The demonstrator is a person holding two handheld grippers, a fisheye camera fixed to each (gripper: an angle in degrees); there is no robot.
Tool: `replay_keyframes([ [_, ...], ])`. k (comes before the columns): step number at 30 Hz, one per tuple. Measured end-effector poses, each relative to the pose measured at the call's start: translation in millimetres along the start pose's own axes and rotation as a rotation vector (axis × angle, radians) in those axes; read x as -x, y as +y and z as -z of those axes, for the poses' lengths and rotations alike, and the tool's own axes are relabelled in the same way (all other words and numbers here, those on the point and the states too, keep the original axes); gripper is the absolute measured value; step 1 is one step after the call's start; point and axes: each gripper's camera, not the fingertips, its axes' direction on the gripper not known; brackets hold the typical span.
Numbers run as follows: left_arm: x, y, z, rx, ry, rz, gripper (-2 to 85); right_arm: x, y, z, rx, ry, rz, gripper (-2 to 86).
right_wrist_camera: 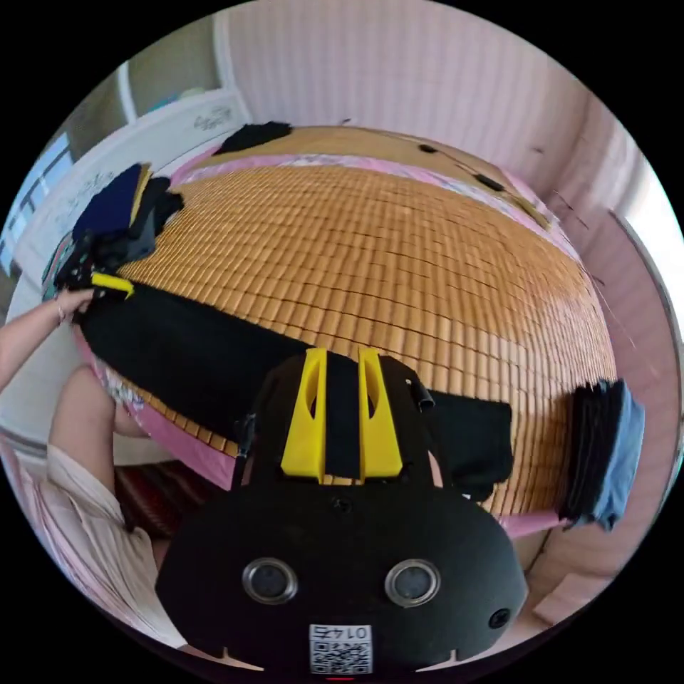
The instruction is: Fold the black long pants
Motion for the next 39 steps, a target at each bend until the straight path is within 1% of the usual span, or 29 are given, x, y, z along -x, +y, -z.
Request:
replay_keyframes([
  [1,-3.2,-0.7,-0.5,0.001,-0.015,-0.01,-1.0,12.7,-8.9,-9.7,0.034,-0.021,0.064,9.0],
  [2,-8.9,-2.4,-1.7,0.004,-0.041,-0.025,-1.0,36.1,-22.8,-29.0,0.106,-0.041,0.177,10.2],
  [3,-12.8,-3.9,-2.9,0.007,-0.055,-0.029,-1.0,55.5,-31.7,-49.6,0.193,-0.021,0.269,10.4],
  [4,-14.0,-4.4,-3.4,0.008,-0.057,-0.028,-1.0,62.4,-34.3,-59.9,0.236,0.004,0.295,10.0],
  [5,-15.1,-4.7,-4.5,0.005,-0.053,-0.022,-1.0,68.5,-37.4,-64.2,0.239,-0.017,0.325,6.9],
  [6,-15.1,-4.2,-5.6,-0.002,-0.043,-0.01,-1.0,68.2,-39.8,-62.2,0.223,-0.022,0.32,1.4],
  [10,-14.9,-0.6,-8.9,-0.034,-0.01,0.016,-1.0,69.6,-39.9,-56.3,0.221,-0.005,0.339,-0.2],
  [13,-17.5,0.9,-11.8,-0.045,-0.002,0.017,-1.0,64.8,-41.5,-47.0,0.158,0.008,0.292,-0.4],
  [16,-18.8,1.3,-14.5,-0.042,0.013,0.016,-1.0,51.5,-45.6,-52.7,0.134,-0.034,0.161,-0.4],
  [18,-17.9,2.0,-17.0,-0.039,0.038,0.026,-1.0,49.6,-41.5,-81.9,0.221,-0.048,0.082,-0.4],
  [19,-17.8,2.4,-17.6,-0.04,0.043,0.029,-1.0,49.7,-38.6,-79.0,0.162,-0.043,0.065,-0.4],
  [22,-18.6,5.6,-20.4,-0.045,0.06,0.041,-1.0,42.2,-24.0,-71.6,0.14,-0.037,-0.067,-0.5],
  [25,-21.9,10.4,-22.8,-0.055,0.06,0.041,-1.0,19.6,19.1,-45.8,0.034,0.009,-0.244,0.4],
  [27,-23.1,15.0,-24.5,-0.065,0.07,0.059,-0.9,-16.3,69.3,-26.6,-0.025,0.026,-0.453,3.5],
  [28,-23.0,16.3,-24.8,-0.068,0.075,0.071,-0.9,-27.1,82.9,-22.5,-0.035,0.035,-0.513,4.6],
  [30,-23.9,23.8,-23.5,-0.091,0.087,0.099,-0.7,-72.2,137.3,-10.2,-0.063,0.085,-0.776,6.7],
  [32,-24.6,31.4,-17.2,-0.102,0.094,0.101,-0.4,-100.9,170.4,-5.7,-0.076,0.083,-0.939,7.0],
  [33,-25.5,39.6,-7.2,-0.14,0.093,0.107,-0.1,-113.8,184.1,-5.5,-0.093,0.056,-0.995,7.2],
  [35,-31.2,56.0,13.1,-0.221,0.101,0.078,0.6,-124.1,191.1,-10.4,-0.1,0.031,-1.014,7.2],
  [36,-38.4,66.6,25.5,-0.254,0.1,0.048,1.4,-127.0,189.1,-18.6,-0.069,0.034,-1.004,6.9],
  [39,-73.2,89.5,45.7,-0.289,0.155,-0.081,4.0,-126.3,182.6,-32.2,-0.016,0.047,-0.976,4.2],
])
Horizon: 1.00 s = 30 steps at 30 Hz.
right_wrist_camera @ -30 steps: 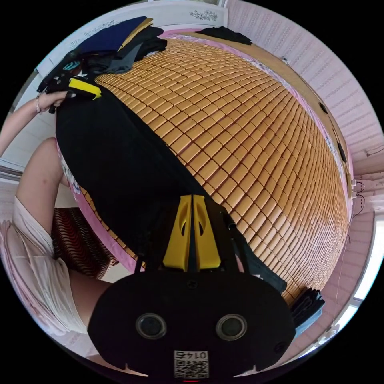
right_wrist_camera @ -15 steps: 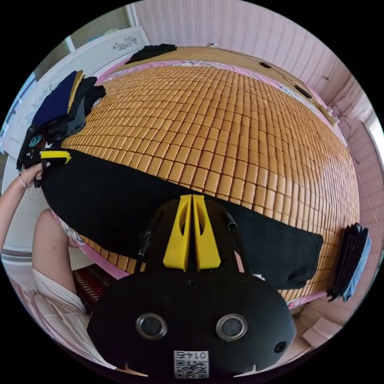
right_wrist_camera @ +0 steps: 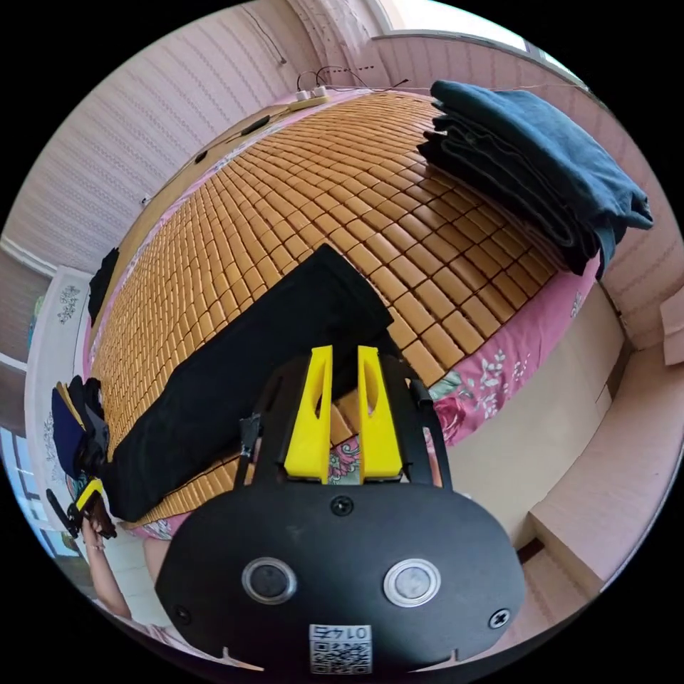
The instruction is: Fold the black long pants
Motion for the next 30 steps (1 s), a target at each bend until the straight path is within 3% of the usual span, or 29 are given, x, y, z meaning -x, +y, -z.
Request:
replay_keyframes([
  [4,-67.6,9.4,-12.5,0.038,0.118,-0.15,6.9,7.9,12.2,17.1,-0.08,-0.046,0.044,1.1],
  [9,-151.0,4.7,-58.4,0.121,0.019,-0.332,7.9,12.1,28.2,32.1,-0.151,-0.099,0.073,0.3],
  [12,-158.1,2.3,-76.4,0.181,-0.076,-0.352,3.7,9.5,32.9,23.7,-0.144,-0.132,0.039,0.2],
  [15,-149.6,9.5,-70.5,0.154,-0.006,-0.338,-0.1,10.7,36.2,5.8,-0.111,-0.118,0.014,0.1],
  [20,-128.6,24.3,-45.4,0.102,0.098,-0.265,-0.8,21.0,37.7,-42.0,0.019,0.004,0.011,0.1],
  [25,-131.1,42.4,-60.0,0.176,0.078,-0.318,-0.4,40.2,46.5,-59.8,0.011,0.043,0.046,0.0],
  [30,-117.2,62.0,-65.3,0.187,0.105,-0.224,2.5,69.6,46.6,-79.9,0.05,0.09,0.122,-0.1],
])
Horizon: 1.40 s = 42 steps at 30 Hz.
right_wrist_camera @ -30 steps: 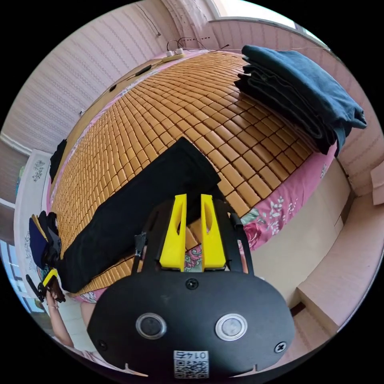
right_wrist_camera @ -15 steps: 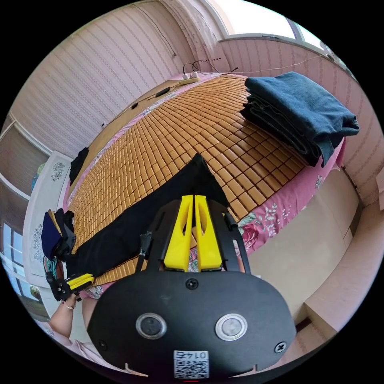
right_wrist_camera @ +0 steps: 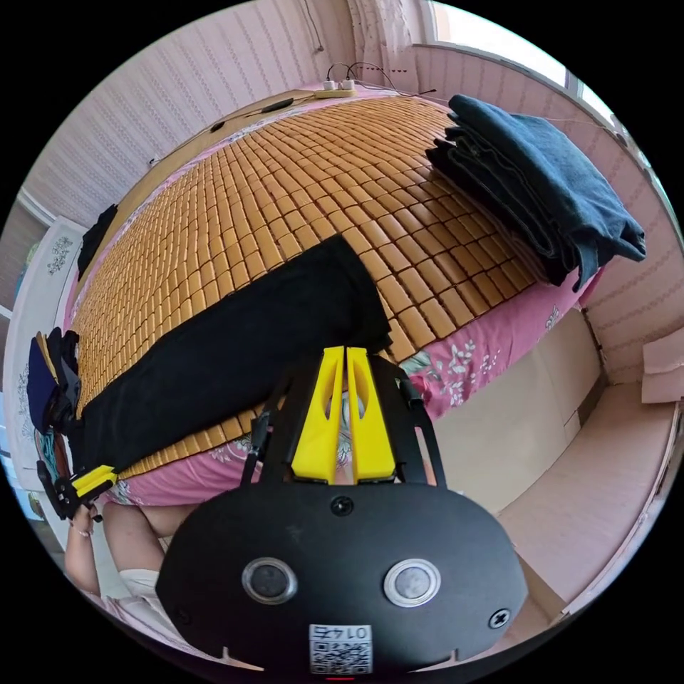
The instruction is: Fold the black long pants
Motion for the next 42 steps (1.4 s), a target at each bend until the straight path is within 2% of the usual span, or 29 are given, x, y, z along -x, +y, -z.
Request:
replay_keyframes([
  [4,5.9,27.9,7.8,-0.023,0.041,0.05,5.0,18.5,7.1,-4.2,0.008,0.058,0.006,-0.4],
  [10,8.1,92.3,30.7,-0.146,0.138,0.122,5.3,76.5,29.7,-6.8,-0.007,0.248,0.144,-0.6],
  [13,14.9,125.8,43.4,-0.221,0.187,0.178,5.1,133.5,44.1,-4.5,-0.045,0.122,0.29,-0.6],
  [17,29.6,165.3,46.6,-0.269,0.2,0.259,4.9,260.7,68.6,-22.8,-0.028,-0.016,0.618,-0.6],
  [21,39.2,186.2,49.4,-0.319,0.238,0.299,4.7,396.0,94.9,-58.9,0.05,-0.023,0.958,-0.6],
  [25,40.1,197.9,59.7,-0.36,0.17,0.297,4.7,484.8,110.0,-74.6,0.104,-0.065,1.172,-0.4],
  [27,59.1,223.7,74.9,-0.448,0.179,0.367,5.1,534.9,112.9,-74.6,0.12,-0.113,1.29,0.2],
  [29,78.5,251.7,86.9,-0.513,0.167,0.405,6.1,573.4,109.2,-69.7,0.097,-0.153,1.348,1.6],
  [32,109.6,305.7,104.7,-0.57,0.08,0.41,8.9,642.5,99.1,-60.6,0.069,-0.284,1.418,11.1],
  [36,155.9,383.2,117.3,-0.559,-0.02,0.517,11.5,744.3,93.2,-66.3,0.089,-0.471,1.489,16.0],
  [40,183.8,428.1,126.5,-0.572,-0.101,0.557,13.8,820.0,89.6,-103.3,0.141,-0.432,1.504,16.8],
  [42,202.4,441.5,125.9,-0.546,-0.123,0.574,15.9,852.6,83.0,-143.4,0.275,-0.357,1.48,15.1],
])
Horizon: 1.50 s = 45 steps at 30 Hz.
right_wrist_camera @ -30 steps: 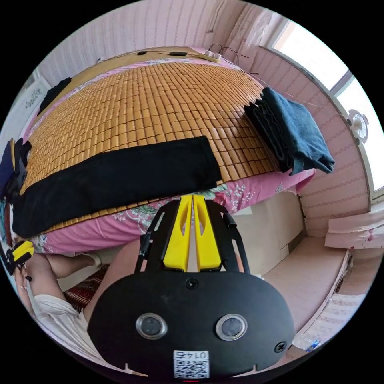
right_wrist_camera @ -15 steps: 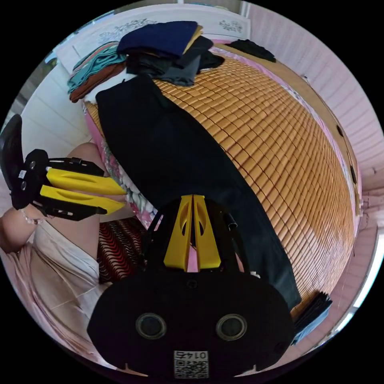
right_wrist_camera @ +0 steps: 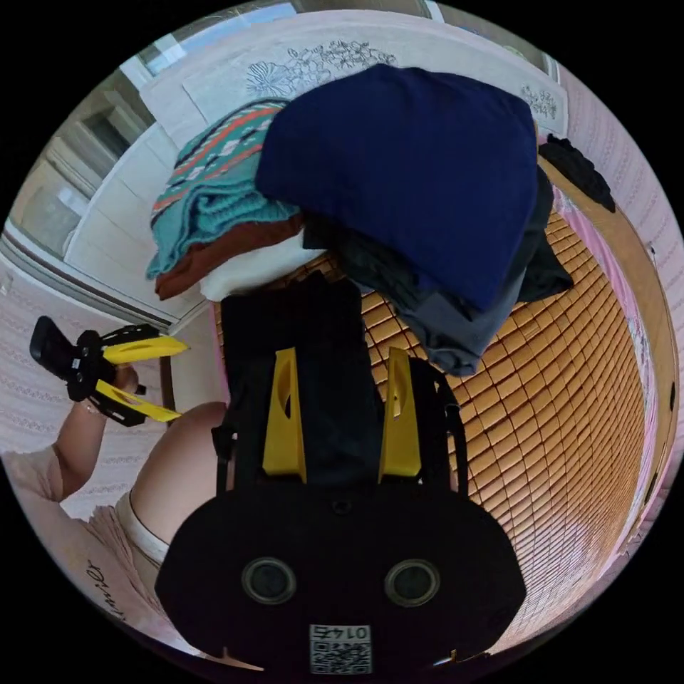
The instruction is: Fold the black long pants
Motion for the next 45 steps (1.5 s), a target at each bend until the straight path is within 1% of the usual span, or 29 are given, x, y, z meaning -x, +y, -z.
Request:
replay_keyframes([
  [1,4.9,-0.7,-1.0,0.007,-0.008,0.003,16.4,-4.8,-4.9,-7.1,0.031,-0.025,-0.01,14.0],
  [2,12.9,-2.6,-3.3,0.015,-0.017,-0.003,16.6,-11.4,-10.6,-14.6,0.054,-0.109,-0.011,10.9],
  [3,19.8,-4.6,-6.2,0.016,-0.023,-0.013,16.8,-12.3,-11.5,-12.1,0.019,-0.164,0.018,6.9],
  [4,23.3,-5.8,-7.9,0.016,-0.027,-0.014,16.9,-10.1,-10.4,-8.2,-0.009,-0.186,0.057,6.2],
  [5,29.5,-8.8,-10.8,0.015,-0.029,-0.017,17.3,-2.3,-7.0,0.2,-0.054,-0.215,0.151,4.9],
  [6,34.9,-12.1,-12.8,0.008,-0.025,-0.02,17.9,9.9,-0.5,9.8,-0.1,-0.235,0.294,4.5],
  [7,37.3,-13.9,-13.4,0.003,-0.025,-0.021,18.6,16.1,3.2,14.6,-0.118,-0.244,0.364,4.2],
  [9,41.8,-20.8,-14.7,0.011,-0.007,-0.061,21.5,35.9,13.4,31.4,-0.148,-0.304,0.593,3.7],
  [10,41.4,-22.3,-14.9,0.021,0.0,-0.084,22.2,39.5,14.2,34.5,-0.149,-0.318,0.631,3.7],
  [12,41.1,-25.2,-17.4,0.067,-0.047,-0.14,23.0,49.2,10.0,39.3,-0.14,-0.361,0.731,3.7],
  [13,41.6,-25.5,-18.3,0.077,-0.058,-0.145,23.0,50.0,5.9,37.7,-0.134,-0.356,0.734,3.8],
  [16,45.3,-25.7,-20.8,0.114,-0.029,-0.118,21.2,40.1,-31.5,7.7,-0.059,-0.218,0.566,4.9],
  [18,48.4,-22.1,-22.8,0.125,-0.07,-0.052,19.8,20.3,-64.0,-39.8,0.121,-0.022,0.313,6.4],
  [20,48.5,-19.5,-22.9,0.133,-0.088,-0.014,19.0,16.1,-69.4,-56.9,0.168,0.099,0.247,6.2],
  [22,45.2,-18.4,-20.2,0.133,-0.105,0.015,18.5,18.2,-64.8,-42.3,0.07,0.116,0.224,3.9],
  [23,40.9,-17.9,-17.6,0.127,-0.12,0.025,18.0,19.0,-56.9,-27.8,-0.011,0.166,0.204,0.7],
  [25,30.9,-18.6,-16.1,0.125,-0.103,0.038,17.1,17.4,-39.9,-6.8,-0.067,0.193,0.196,-0.3],
  [27,-0.5,-25.5,-20.6,0.115,0.019,-0.019,16.0,12.1,-0.4,24.6,-0.098,0.18,0.212,-0.8],
  [28,-11.6,-28.4,-23.4,0.11,0.058,-0.04,15.7,10.2,12.4,31.2,-0.096,0.188,0.215,-0.8],
  [29,-37.5,-35.0,-31.4,0.105,0.135,-0.089,13.9,4.7,40.1,40.5,-0.069,0.221,0.209,-0.9],
  [31,-82.8,-46.9,-49.3,0.094,0.255,-0.159,10.3,-9.3,83.8,44.2,0.02,0.291,0.145,-0.9],
  [33,-147.5,-63.2,-83.7,0.122,0.431,-0.245,0.5,-31.0,140.4,36.3,0.189,0.316,0.031,-1.0],
  [36,-214.8,-77.3,-123.4,0.234,0.539,-0.349,-0.6,-43.1,196.1,26.9,0.324,0.358,-0.085,-0.9],
  [40,-260.1,-81.3,-154.6,0.291,0.462,-0.438,-0.9,-44.0,227.2,15.4,0.367,0.319,-0.136,-0.7],
  [41,-270.1,-80.7,-164.8,0.292,0.414,-0.46,-0.9,-45.1,233.8,4.8,0.407,0.32,-0.139,-0.6],
  [42,-279.2,-78.6,-176.5,0.314,0.342,-0.495,-1.0,-41.5,239.5,9.7,0.355,0.346,-0.131,-0.5],
  [43,-283.5,-76.6,-183.0,0.335,0.298,-0.524,-1.0,-40.6,242.6,10.7,0.355,0.355,-0.127,-0.5],
  [44,-287.0,-73.2,-187.0,0.312,0.287,-0.565,-1.0,-38.8,249.1,14.9,0.351,0.362,-0.115,-0.5],
  [45,-284.9,-73.7,-188.7,0.314,0.3,-0.541,-1.0,-39.0,254.6,20.8,0.36,0.352,-0.101,-0.5],
])
